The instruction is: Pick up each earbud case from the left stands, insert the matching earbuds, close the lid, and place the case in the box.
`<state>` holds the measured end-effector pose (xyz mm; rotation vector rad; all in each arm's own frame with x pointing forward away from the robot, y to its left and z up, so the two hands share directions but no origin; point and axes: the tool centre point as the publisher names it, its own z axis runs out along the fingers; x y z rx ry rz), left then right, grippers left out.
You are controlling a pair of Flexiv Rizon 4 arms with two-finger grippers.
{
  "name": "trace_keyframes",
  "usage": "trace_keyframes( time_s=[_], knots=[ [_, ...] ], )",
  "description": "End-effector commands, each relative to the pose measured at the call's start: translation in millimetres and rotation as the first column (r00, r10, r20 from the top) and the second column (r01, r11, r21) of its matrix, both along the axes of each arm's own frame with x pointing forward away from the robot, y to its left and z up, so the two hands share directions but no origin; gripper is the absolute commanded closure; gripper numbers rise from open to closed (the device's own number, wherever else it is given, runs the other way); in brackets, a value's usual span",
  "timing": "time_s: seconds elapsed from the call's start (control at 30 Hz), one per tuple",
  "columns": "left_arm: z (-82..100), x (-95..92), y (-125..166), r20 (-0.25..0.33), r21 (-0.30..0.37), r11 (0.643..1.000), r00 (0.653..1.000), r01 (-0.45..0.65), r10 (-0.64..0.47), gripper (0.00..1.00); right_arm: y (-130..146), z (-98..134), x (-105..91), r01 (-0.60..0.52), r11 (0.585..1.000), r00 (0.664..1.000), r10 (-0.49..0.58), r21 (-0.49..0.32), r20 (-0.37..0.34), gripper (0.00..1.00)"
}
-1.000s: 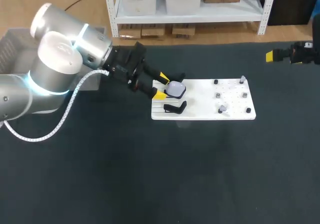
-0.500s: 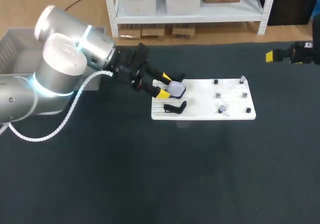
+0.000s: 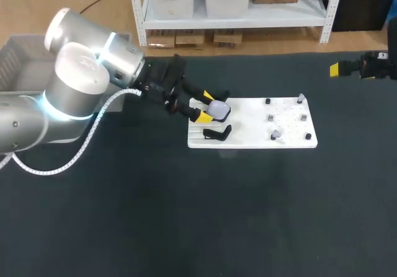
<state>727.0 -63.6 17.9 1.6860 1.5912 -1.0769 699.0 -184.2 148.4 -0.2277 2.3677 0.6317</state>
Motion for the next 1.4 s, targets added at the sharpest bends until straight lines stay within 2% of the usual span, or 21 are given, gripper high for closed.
trace_keyframes(
  time_s=[0.03,0.4,0.53,0.83,0.93,1.1,1.4],
  knots=[
    [-0.8,1.5,-1.9,0.001,0.000,1.000,1.000,-0.001,0.001,0.32,0.3,0.6,-0.6,0.002,1.000,1.000,-0.002,-0.003,-0.001,0.00],
    [-3.3,2.9,-2.4,-0.006,0.002,1.000,1.000,-0.005,0.005,0.38,0.3,0.6,-0.6,0.002,1.000,1.000,-0.002,-0.003,-0.001,0.00],
    [-4.4,3.0,-3.3,-0.005,0.002,1.000,1.000,-0.009,0.009,0.45,0.3,0.6,-0.6,0.002,1.000,1.000,-0.002,-0.003,-0.001,0.00],
    [-5.6,1.3,-5.5,-0.006,0.002,1.000,1.000,-0.010,0.010,0.43,0.3,0.6,-0.6,0.002,1.000,1.000,-0.002,-0.003,-0.001,0.00],
    [-6.3,0.8,-5.8,-0.004,0.004,1.000,1.000,-0.011,0.011,0.49,0.3,0.6,-0.6,0.002,1.000,1.000,-0.002,-0.003,-0.001,0.00],
    [-6.2,0.6,-6.7,-0.004,0.000,1.000,1.000,-0.015,0.015,0.46,0.3,0.6,-0.6,0.002,1.000,1.000,-0.002,-0.003,-0.001,0.00],
    [-5.1,-0.1,-8.4,-0.002,-0.003,1.000,1.000,-0.014,0.014,0.47,0.3,0.6,-0.6,0.002,1.000,1.000,-0.002,-0.003,-0.001,0.00]
  ],
)
